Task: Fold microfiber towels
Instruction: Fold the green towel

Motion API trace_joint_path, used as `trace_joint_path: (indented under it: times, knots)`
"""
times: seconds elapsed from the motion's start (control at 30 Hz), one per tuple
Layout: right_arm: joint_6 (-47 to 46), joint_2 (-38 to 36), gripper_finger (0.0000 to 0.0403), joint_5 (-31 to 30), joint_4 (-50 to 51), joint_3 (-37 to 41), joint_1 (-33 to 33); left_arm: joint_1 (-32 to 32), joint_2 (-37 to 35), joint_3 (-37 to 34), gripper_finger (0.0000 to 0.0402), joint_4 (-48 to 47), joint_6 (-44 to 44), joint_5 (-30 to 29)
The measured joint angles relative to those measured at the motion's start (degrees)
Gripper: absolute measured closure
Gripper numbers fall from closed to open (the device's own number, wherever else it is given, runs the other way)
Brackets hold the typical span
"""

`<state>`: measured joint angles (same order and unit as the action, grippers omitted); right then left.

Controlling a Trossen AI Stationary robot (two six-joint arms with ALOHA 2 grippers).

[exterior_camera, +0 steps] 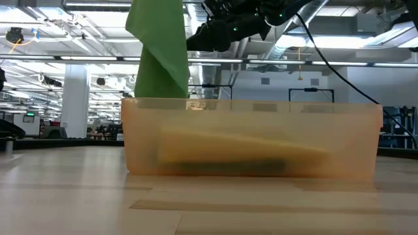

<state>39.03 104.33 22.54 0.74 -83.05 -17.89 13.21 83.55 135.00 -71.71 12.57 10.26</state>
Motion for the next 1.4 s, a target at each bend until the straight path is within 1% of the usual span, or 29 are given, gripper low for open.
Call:
trace_joint_path:
  times: [0.1,0.2,0.43,0.53,0.7,0.87,0.97,1.17,1.27,1.4]
  knots:
    - [-0.46,0.00,0.0197,0.03,0.01,0.00,-0.02,0.02,0.00,0.00,0.0402,0.01,-0.21,-0.02]
    - [-3.03,0.00,0.0196,-0.03,0.03,0.00,-0.21,0.02,0.01,0.00,0.0401,-0.06,-0.26,-0.01]
    - [-6.55,-0.20,0.0201,0.19,0.46,-0.02,-0.99,0.02,0.02,0.00,0.0401,-2.39,-1.25,-0.02]
    - [-7.89,-0.20,0.0207,2.08,1.58,-0.02,-1.03,0.02,0.04,0.00,0.0401,-2.61,-1.26,-0.02]
    - [-9.11,-0.20,0.0218,7.37,1.83,-0.02,-0.85,0.02,0.04,0.00,0.0401,-2.85,-1.26,0.00]
    - [-9.24,-0.20,0.0225,8.41,0.86,-0.02,-0.40,0.02,0.04,0.00,0.0402,-3.50,-1.26,0.24]
    - [-9.22,-0.20,0.0227,10.02,0.05,-0.02,-0.09,0.02,0.04,0.00,0.0401,-3.46,-1.26,0.30]
    - [-9.20,-0.07,0.0226,10.13,-0.72,-0.02,0.59,0.02,0.04,0.00,0.0402,-2.87,-1.26,1.83]
    - [-9.18,-0.04,0.0226,10.11,-1.10,-0.02,0.66,0.02,0.04,0.00,0.0401,-1.78,-1.26,2.09]
    - [-9.53,-0.04,0.0230,10.05,-1.20,-0.02,0.67,0.02,0.04,0.00,0.0401,0.17,-1.26,3.86]
